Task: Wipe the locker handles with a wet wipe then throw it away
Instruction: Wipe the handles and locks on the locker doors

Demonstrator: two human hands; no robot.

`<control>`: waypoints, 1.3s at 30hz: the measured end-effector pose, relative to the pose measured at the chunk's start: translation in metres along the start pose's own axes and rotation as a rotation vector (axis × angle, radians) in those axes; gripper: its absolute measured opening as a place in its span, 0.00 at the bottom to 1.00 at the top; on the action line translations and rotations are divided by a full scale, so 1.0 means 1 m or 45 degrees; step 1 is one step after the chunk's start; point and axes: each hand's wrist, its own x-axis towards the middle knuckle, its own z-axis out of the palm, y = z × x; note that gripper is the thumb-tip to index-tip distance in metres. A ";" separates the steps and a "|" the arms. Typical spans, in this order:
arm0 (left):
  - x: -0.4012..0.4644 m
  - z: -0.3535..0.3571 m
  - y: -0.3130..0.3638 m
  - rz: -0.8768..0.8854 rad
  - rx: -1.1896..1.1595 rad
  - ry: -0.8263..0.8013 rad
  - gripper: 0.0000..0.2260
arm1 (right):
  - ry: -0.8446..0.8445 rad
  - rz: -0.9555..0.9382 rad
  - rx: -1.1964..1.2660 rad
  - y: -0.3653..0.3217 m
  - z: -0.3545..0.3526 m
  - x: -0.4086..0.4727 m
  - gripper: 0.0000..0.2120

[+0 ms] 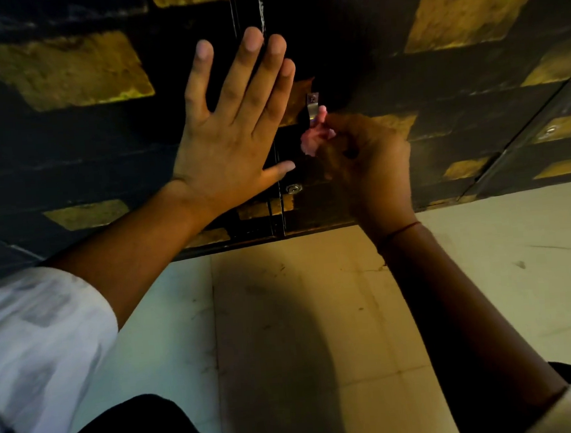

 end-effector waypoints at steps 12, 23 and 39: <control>0.000 -0.005 -0.002 -0.008 -0.065 -0.042 0.48 | -0.073 0.013 0.008 0.025 0.016 0.002 0.07; 0.000 -0.005 0.000 0.024 0.026 -0.047 0.49 | -0.118 0.081 0.378 0.031 0.017 -0.002 0.05; 0.000 -0.003 -0.002 0.031 0.012 -0.043 0.45 | 0.088 -0.047 -0.043 0.049 0.035 -0.006 0.11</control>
